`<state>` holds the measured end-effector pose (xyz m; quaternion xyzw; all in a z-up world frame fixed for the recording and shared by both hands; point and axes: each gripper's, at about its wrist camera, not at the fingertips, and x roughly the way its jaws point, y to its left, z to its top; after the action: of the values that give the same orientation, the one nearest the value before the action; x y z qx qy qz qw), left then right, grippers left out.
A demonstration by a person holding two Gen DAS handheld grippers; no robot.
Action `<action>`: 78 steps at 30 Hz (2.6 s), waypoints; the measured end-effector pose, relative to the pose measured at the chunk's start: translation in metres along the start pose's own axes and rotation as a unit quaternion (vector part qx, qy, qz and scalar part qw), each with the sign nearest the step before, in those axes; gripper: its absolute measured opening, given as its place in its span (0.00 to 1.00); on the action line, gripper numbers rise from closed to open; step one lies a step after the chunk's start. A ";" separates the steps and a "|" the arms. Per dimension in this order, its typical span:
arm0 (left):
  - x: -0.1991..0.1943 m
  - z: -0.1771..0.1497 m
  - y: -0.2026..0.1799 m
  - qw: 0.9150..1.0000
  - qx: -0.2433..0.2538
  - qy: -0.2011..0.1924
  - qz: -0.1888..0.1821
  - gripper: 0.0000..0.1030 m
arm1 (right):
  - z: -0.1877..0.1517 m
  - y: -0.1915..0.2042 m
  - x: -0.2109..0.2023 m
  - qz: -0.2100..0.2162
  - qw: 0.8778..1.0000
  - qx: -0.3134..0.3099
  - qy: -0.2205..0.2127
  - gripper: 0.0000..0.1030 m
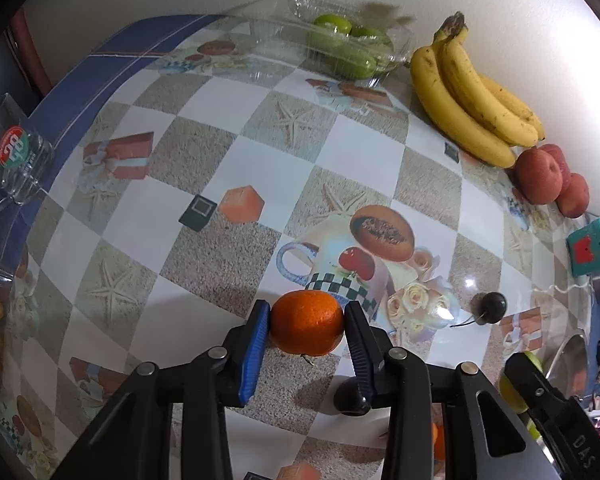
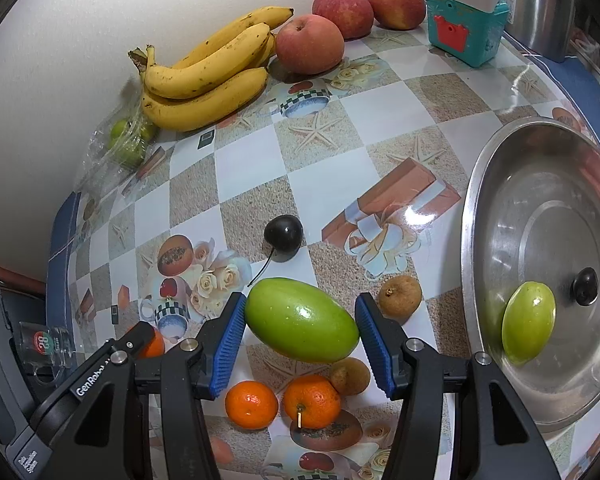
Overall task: Organize fruits
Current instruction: 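Lift the orange with the left tool while the right tool lifts the green mango, then carry the orange in the left tool and the mango in the right tool over the steel basin, then open the left tool to drop the orange while the right tool drops the mango into the basin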
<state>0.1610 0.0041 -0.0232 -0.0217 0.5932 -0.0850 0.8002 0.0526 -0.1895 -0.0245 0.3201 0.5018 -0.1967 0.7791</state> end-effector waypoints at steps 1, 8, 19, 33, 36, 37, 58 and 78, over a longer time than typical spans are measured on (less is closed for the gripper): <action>-0.003 0.001 -0.001 1.000 -0.001 -0.004 -0.001 0.40 | 0.000 0.000 0.000 0.000 1.000 0.000 0.000 0.56; -0.033 0.008 -0.002 0.999 -0.007 -0.040 -0.012 0.40 | 0.001 -0.002 -0.009 0.009 1.000 0.003 -0.006 0.56; -0.065 0.007 -0.029 0.997 0.013 -0.072 -0.036 0.40 | 0.013 -0.036 -0.029 0.002 0.999 0.041 -0.028 0.56; -0.068 -0.026 -0.113 0.990 0.110 -0.060 -0.071 0.40 | 0.030 -0.121 -0.063 -0.027 0.991 0.119 -0.056 0.56; -0.067 -0.034 -0.132 0.986 0.132 -0.056 -0.082 0.40 | 0.034 -0.142 -0.067 -0.036 0.988 0.137 -0.060 0.56; -0.067 -0.037 -0.137 0.985 0.137 -0.054 -0.085 0.40 | 0.035 -0.147 -0.068 -0.039 0.988 0.140 -0.060 0.56; -0.023 -0.103 -0.259 0.950 0.292 -0.029 -0.105 0.40 | 0.047 -0.216 -0.064 -0.057 0.981 0.180 -0.052 0.56; 0.000 -0.114 -0.286 0.942 0.320 -0.018 -0.102 0.40 | 0.055 -0.221 -0.040 -0.057 0.981 0.182 -0.028 0.57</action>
<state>0.0213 -0.2699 -0.0180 0.1734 0.5144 -0.3516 0.7627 -0.0672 -0.3870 -0.0389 0.4214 0.4528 -0.3378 0.7094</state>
